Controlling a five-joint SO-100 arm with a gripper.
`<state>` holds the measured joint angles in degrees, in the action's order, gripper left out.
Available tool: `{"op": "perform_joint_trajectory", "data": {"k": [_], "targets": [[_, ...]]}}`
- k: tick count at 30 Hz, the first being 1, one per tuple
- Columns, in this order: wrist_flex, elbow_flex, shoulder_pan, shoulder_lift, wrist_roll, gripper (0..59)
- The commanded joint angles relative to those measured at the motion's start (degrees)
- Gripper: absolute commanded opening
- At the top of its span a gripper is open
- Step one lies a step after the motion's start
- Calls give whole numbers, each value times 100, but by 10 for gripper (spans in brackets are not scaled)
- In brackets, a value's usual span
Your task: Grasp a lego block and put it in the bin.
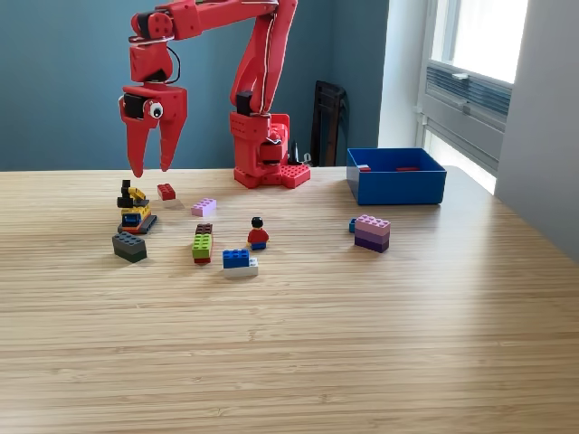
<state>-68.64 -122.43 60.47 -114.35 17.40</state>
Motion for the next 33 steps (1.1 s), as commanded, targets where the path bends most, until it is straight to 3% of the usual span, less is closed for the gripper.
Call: {"op": "perform_joint_trajectory", "data": {"k": [1,24,27,30,33], "targets": [[211,-352,70,-272,158,189],[1318,-1503,404,-211,580,175],[1450,-1608,448,-202,598,137],[1503,-1688,448,-202,554,8],[1521,-1714,378,-202,439,1]]}}
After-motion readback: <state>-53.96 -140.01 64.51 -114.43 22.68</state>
